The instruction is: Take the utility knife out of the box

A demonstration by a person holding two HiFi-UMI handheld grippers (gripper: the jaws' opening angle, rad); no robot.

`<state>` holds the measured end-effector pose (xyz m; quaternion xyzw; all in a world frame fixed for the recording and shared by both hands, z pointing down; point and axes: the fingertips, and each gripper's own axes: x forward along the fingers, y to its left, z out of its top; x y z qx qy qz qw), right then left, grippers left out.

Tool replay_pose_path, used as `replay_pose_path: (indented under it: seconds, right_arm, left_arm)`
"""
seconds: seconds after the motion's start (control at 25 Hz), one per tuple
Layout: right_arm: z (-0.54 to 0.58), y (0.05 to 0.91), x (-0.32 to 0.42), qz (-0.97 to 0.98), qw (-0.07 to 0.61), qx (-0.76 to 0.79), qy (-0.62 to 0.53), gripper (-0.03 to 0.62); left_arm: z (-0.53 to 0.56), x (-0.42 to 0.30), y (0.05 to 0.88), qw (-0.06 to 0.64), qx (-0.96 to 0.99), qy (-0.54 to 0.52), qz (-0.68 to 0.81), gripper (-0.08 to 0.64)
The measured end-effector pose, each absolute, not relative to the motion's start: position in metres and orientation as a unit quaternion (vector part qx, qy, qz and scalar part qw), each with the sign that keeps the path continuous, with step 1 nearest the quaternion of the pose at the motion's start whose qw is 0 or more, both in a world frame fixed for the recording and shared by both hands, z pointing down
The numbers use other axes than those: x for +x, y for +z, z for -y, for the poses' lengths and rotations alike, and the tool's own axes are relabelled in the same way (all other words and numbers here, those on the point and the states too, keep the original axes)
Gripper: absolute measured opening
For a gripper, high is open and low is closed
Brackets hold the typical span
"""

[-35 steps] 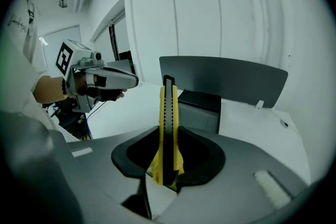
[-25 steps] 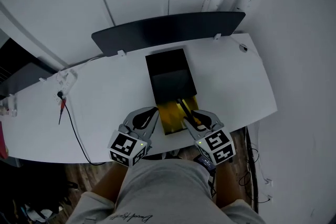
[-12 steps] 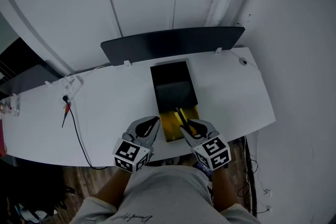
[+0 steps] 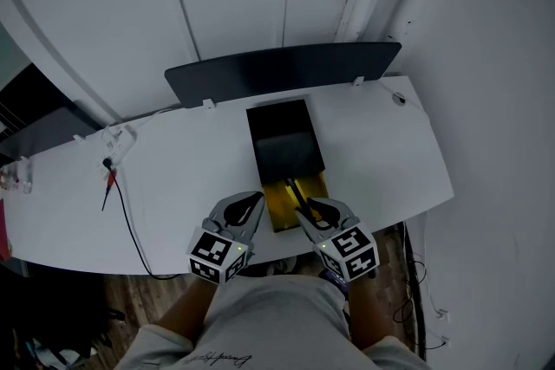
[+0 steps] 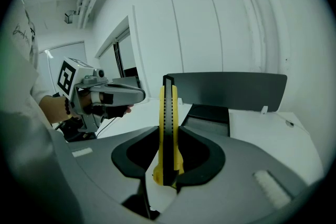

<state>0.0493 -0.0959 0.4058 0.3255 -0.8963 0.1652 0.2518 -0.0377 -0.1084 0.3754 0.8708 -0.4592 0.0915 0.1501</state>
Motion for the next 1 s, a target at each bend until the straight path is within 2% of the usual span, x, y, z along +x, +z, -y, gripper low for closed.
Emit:
replay_pose_path:
  seconds: [1.0]
  right_arm:
    - [0.0985,0.4067,0.0500,0.897,0.254,0.323,0.162,0.132]
  left_arm:
    - [0.1092,-0.0358,0.3743,0.147,0.874,0.095,0.454,0.002]
